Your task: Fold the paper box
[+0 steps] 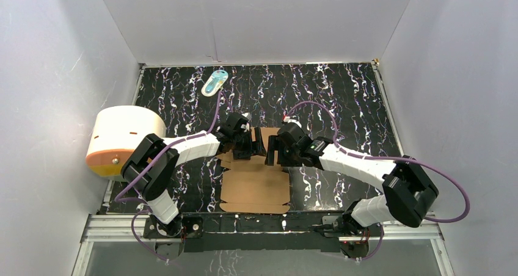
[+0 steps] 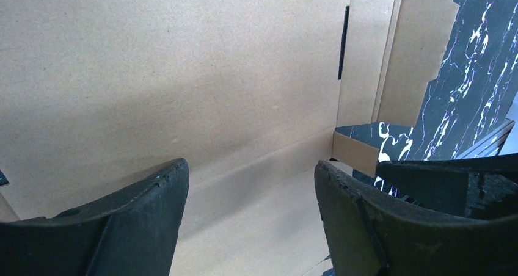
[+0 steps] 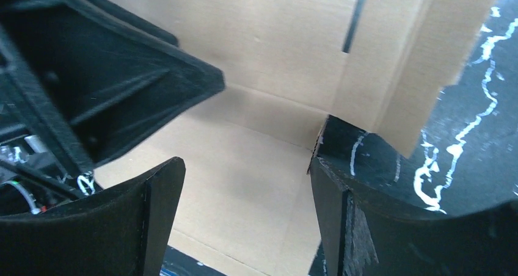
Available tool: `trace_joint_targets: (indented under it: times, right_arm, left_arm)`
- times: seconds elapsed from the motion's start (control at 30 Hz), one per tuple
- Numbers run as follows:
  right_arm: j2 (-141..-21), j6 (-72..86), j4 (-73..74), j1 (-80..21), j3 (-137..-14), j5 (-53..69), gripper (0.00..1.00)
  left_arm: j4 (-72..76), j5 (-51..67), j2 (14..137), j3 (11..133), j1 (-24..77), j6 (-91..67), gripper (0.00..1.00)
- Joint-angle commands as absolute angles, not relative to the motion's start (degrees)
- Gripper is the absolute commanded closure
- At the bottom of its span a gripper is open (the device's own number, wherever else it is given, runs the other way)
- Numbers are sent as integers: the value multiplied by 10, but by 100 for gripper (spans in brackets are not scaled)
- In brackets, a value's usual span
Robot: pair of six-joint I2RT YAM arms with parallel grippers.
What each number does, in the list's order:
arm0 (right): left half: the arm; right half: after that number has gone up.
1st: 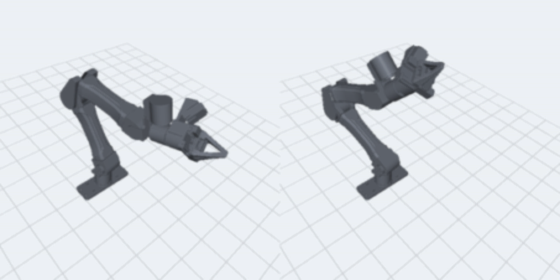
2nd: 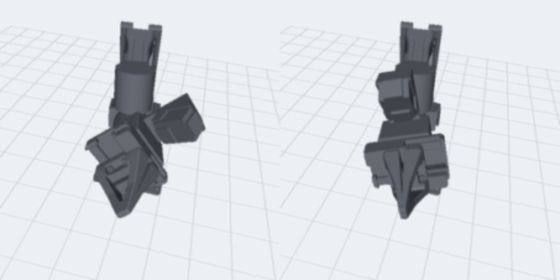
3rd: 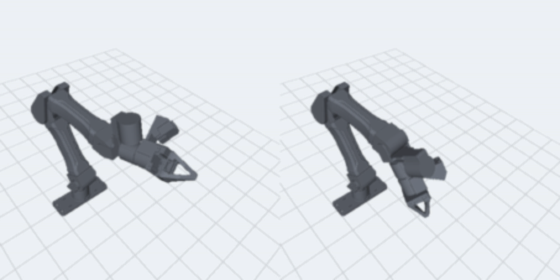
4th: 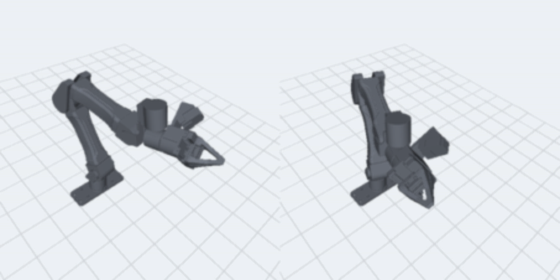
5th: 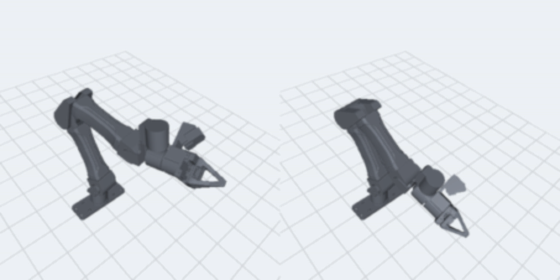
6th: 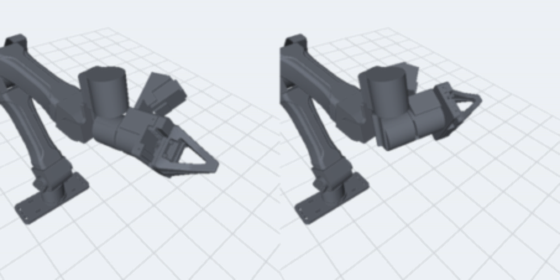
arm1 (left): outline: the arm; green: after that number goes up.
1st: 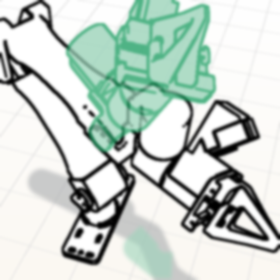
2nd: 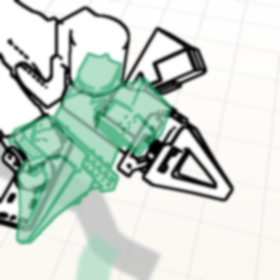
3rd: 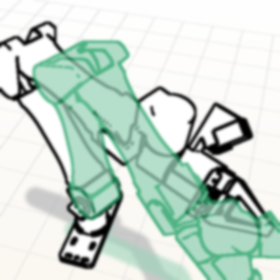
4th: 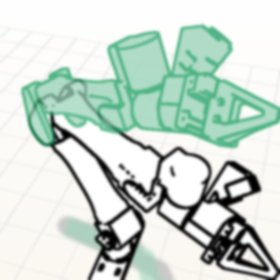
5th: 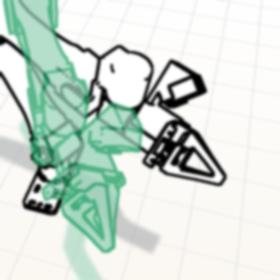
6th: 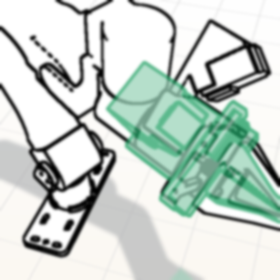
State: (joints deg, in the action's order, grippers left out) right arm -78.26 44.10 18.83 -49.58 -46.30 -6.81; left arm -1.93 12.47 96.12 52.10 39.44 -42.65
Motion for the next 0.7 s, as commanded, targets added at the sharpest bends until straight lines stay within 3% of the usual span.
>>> trace_joint_targets:
  times: [0.0, 0.33, 0.67]
  right_arm:
    - [-785, 447, 117, -499, -470, -32, 17]
    - [-820, 435, 115, -499, -483, -43, 17]
    - [-753, 324, 155, -498, -506, -113, 14]
  left_arm:
    - [-26, 125, 978, 513, 396, -427, 27]
    - [-25, 123, 971, 511, 396, -429, 27]
    - [-84, 96, 914, 562, 381, -397, 27]
